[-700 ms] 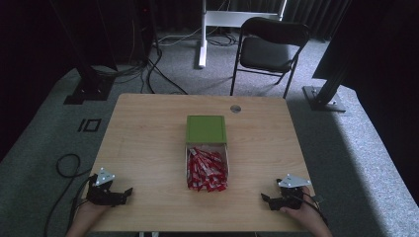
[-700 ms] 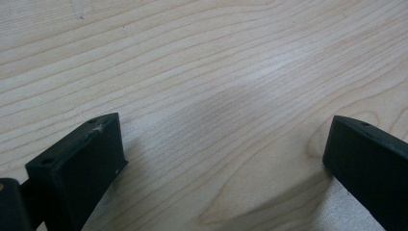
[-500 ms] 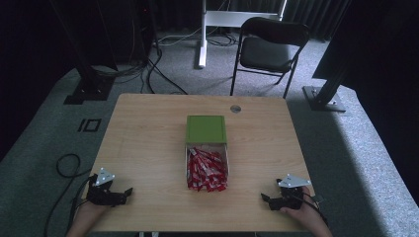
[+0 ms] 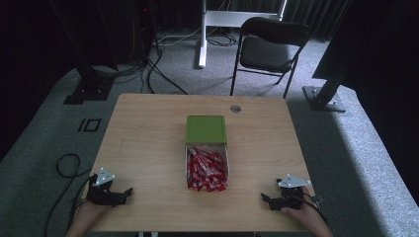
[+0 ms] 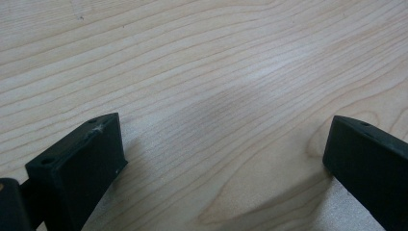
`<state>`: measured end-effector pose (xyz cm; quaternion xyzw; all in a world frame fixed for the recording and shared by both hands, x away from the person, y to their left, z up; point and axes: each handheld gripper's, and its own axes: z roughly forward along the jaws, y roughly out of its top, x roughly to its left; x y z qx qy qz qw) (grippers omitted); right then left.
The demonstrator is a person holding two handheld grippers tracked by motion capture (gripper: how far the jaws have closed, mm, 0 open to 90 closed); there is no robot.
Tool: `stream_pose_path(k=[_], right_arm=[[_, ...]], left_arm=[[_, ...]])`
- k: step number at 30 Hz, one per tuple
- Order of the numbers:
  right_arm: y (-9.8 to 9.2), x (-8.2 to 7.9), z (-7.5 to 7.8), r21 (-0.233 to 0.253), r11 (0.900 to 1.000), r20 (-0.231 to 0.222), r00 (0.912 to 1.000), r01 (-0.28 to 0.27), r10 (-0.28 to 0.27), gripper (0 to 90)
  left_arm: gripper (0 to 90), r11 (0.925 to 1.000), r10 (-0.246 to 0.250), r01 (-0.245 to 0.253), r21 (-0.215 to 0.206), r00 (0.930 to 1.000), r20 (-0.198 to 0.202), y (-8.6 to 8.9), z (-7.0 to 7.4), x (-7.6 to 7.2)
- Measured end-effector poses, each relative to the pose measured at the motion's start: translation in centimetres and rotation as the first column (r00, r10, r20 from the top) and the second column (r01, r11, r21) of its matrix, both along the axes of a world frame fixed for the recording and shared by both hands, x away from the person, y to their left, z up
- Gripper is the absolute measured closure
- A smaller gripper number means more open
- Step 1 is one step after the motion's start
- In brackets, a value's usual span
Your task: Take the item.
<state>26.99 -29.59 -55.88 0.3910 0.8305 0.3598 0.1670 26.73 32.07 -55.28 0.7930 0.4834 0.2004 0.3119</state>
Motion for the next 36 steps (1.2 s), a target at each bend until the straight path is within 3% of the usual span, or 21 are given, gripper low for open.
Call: stream_pose_path(k=[12, 26, 36], right_arm=[[0.1, 0.0, 0.1, -0.008, 0.999, 0.022, 0.9986, 0.048, -0.048, 13.4], [0.1, 0.6, 2.0, 0.081, 0.99, 0.036, 0.9927, 0.112, -0.115, 13.0], [0.8, 0.6, 3.9, 0.105, 0.988, 0.076, 0.9898, 0.112, -0.12, 13.1]], left_arm=[[1.4, 1.0, 0.0, 0.0, 0.0, 1.0, 0.0, 0.0, 0.0, 0.0], [1.4, 1.0, 0.0, 0.0, 0.0, 1.0, 0.0, 0.0, 0.0, 0.0], [1.4, 1.0, 0.0, 0.0, 0.0, 1.0, 0.0, 0.0, 0.0, 0.0]])
